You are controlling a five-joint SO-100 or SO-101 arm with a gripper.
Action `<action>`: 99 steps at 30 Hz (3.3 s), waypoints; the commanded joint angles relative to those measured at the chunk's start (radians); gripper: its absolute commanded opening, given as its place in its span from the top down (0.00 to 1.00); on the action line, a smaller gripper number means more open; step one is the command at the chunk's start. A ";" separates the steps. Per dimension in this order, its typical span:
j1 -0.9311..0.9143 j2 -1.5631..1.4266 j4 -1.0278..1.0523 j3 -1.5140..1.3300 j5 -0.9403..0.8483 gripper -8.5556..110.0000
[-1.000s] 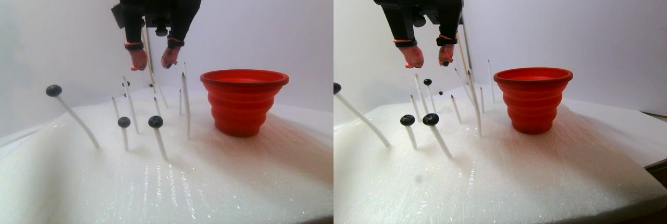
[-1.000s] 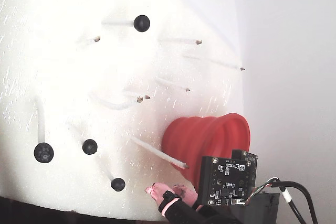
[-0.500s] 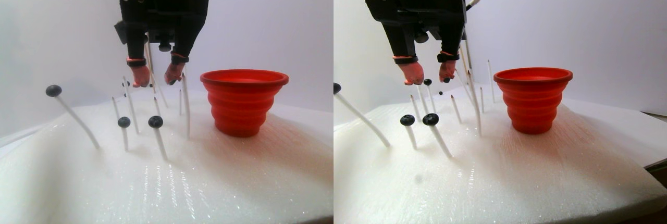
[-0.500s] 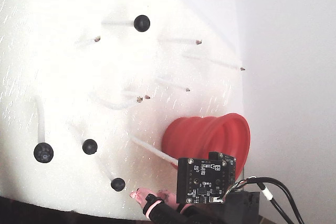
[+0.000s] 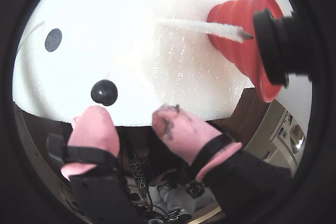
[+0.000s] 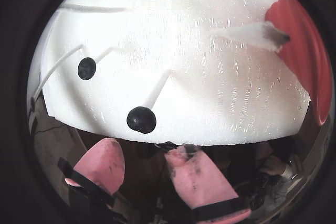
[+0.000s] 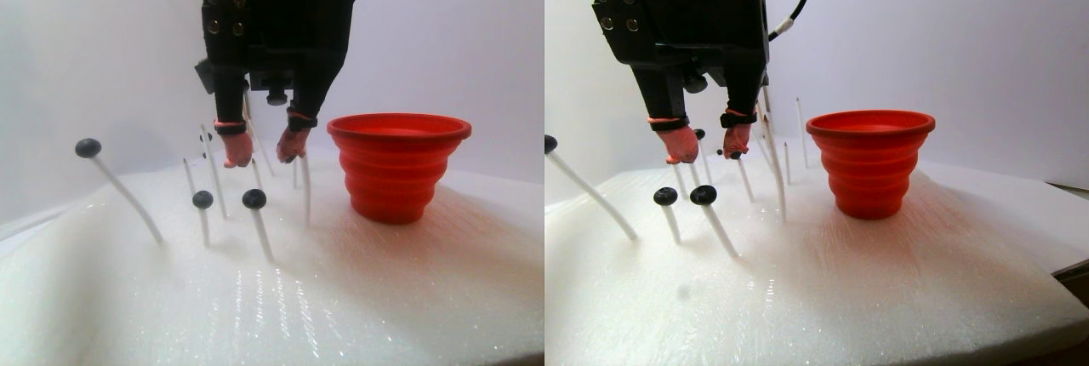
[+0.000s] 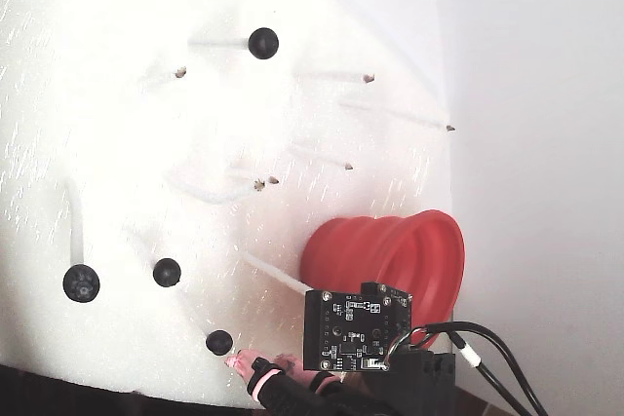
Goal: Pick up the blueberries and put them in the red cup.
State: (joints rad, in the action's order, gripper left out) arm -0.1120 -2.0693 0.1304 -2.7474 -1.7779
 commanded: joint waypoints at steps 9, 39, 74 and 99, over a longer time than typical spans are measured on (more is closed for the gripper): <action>0.014 0.077 -0.080 0.043 -0.005 0.78; 0.051 0.230 -0.172 0.095 0.002 0.76; 0.044 0.359 -0.265 0.117 -0.009 0.77; 0.043 0.341 -0.279 0.106 -0.018 0.81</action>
State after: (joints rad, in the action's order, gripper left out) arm -0.0690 -1.6858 -0.1411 -2.6523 -1.7871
